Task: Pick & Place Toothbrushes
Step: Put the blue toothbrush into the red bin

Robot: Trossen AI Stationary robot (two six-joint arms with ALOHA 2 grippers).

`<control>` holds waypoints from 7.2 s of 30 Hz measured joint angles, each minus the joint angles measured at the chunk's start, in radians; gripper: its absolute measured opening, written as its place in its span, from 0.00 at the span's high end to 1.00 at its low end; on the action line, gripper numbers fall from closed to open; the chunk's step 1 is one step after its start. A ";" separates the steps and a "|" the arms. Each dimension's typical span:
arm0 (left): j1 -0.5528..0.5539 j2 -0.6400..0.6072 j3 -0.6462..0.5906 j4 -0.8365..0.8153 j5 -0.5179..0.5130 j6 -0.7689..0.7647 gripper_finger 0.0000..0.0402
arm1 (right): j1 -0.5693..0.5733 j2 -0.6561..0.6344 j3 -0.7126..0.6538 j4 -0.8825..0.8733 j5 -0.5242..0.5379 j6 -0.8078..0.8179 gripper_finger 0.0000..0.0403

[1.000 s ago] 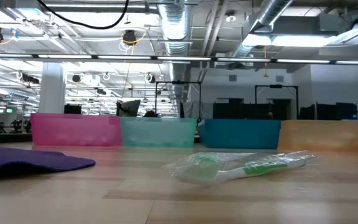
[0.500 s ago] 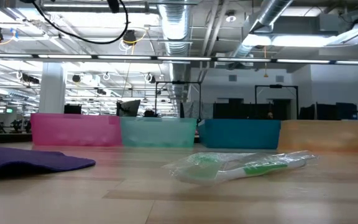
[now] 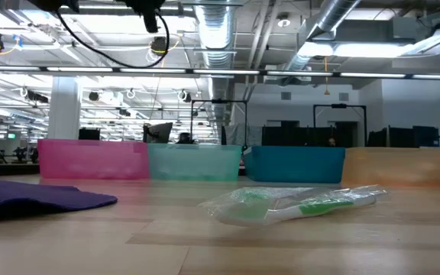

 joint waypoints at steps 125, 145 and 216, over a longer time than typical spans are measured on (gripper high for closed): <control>0.415 0.238 0.072 0.397 0.756 -0.603 0.96 | 0.125 0.094 0.001 -0.030 0.430 -0.202 0.41; 0.719 0.238 -0.086 -0.319 0.747 -0.013 0.96 | -0.062 0.014 -0.079 -0.353 -0.063 0.690 0.51; 0.731 0.363 0.036 -1.380 -0.012 0.767 0.81 | -0.074 -0.165 -0.745 0.980 -0.451 1.160 0.51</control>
